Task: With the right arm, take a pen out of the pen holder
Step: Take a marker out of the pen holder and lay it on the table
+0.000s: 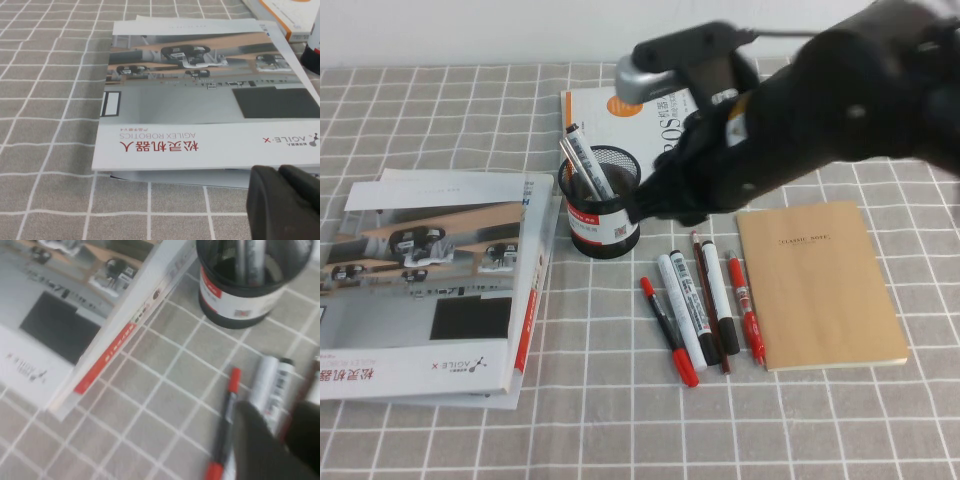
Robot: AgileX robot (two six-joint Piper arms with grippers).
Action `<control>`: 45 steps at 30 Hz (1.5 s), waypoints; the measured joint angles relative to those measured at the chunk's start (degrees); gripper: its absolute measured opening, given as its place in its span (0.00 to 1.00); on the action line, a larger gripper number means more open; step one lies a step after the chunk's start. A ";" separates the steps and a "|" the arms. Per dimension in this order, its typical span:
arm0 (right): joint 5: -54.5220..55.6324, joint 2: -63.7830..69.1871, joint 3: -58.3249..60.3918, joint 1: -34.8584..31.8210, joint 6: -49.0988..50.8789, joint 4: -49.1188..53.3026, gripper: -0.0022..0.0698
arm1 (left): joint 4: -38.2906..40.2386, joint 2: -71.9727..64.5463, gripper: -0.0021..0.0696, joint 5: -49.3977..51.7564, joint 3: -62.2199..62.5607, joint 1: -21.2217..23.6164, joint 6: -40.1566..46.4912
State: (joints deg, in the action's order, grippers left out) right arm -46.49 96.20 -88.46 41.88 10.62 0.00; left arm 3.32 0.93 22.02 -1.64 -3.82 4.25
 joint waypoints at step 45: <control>41.18 -66.08 75.42 -27.16 -2.79 8.75 0.01 | 0.00 0.00 0.02 0.00 0.00 0.00 0.00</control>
State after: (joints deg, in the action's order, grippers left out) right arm -5.31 30.12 -13.04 14.72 7.83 8.75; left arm 3.32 0.93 22.02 -1.64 -3.82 4.25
